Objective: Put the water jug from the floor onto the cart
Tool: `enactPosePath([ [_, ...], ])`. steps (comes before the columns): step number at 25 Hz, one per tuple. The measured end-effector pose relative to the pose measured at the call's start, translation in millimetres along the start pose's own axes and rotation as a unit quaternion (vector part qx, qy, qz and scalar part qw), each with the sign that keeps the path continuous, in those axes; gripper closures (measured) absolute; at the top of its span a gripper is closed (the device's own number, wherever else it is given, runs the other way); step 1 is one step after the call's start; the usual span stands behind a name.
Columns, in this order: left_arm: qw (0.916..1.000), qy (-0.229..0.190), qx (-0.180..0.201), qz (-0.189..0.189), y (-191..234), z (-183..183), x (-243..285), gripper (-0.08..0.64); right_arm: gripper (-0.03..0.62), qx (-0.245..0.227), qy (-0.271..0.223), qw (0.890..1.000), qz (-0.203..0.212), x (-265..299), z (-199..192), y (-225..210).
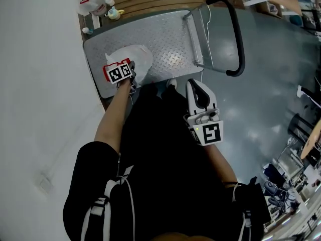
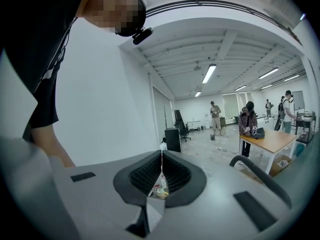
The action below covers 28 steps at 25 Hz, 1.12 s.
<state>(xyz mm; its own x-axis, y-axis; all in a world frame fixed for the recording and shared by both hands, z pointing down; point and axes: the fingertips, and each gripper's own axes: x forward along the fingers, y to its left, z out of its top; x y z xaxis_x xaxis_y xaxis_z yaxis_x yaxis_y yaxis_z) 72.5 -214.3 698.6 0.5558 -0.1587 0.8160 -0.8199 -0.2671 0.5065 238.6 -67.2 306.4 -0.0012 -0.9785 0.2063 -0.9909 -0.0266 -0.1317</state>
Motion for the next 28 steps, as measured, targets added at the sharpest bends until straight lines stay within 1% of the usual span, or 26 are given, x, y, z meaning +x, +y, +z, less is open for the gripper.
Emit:
enactPosePath([
  [3,0.9999,0.005,0.003,-0.016,-9,0,7,0.5,0.574,-0.003,0.007,1.0,-0.011,-2,-1,-4],
  [6,0.9991,-0.001,-0.011,-0.04,-18,2,15,0.499,0.574,0.0,0.0,1.0,-0.016,-2,1,-8],
  [8,0.9982,-0.007,-0.015,-0.057,-27,6,18,0.497,0.574,0.011,0.002,1.0,-0.021,-2,1,-13],
  [10,0.9974,-0.003,0.003,-0.071,-39,8,21,0.483,0.574,0.014,0.006,1.0,-0.025,-2,0,-16],
  [13,0.9958,0.005,0.039,-0.082,-52,9,22,0.474,0.574,0.007,0.009,1.0,-0.023,-2,-1,-16],
  [16,0.9938,0.005,0.046,-0.101,-62,7,18,0.474,0.574,0.003,0.001,1.0,-0.017,-1,1,-16],
  [18,0.9921,-0.01,0.039,-0.119,-68,7,8,0.476,0.574,0.0,-0.002,1.0,-0.015,-1,2,-17],
  [20,0.9892,-0.038,0.02,-0.14,-75,11,-7,0.476,0.574,-0.003,0.0,1.0,-0.013,0,2,-19],
  [22,0.9842,-0.07,0.004,-0.163,-83,16,-24,0.477,0.574,-0.004,-0.002,1.0,-0.007,4,3,-20],
  [24,0.9808,-0.096,0.01,-0.169,-88,17,-39,0.493,0.572,-0.004,-0.003,1.0,0.003,10,2,-19],
  [26,0.9793,-0.119,0.029,-0.161,-89,15,-55,0.516,0.574,-0.006,-0.004,1.0,0.017,15,1,-15],
  [28,0.9771,-0.14,0.038,-0.156,-93,14,-72,0.527,0.574,-0.011,-0.008,0.999,0.03,20,3,-10],
])
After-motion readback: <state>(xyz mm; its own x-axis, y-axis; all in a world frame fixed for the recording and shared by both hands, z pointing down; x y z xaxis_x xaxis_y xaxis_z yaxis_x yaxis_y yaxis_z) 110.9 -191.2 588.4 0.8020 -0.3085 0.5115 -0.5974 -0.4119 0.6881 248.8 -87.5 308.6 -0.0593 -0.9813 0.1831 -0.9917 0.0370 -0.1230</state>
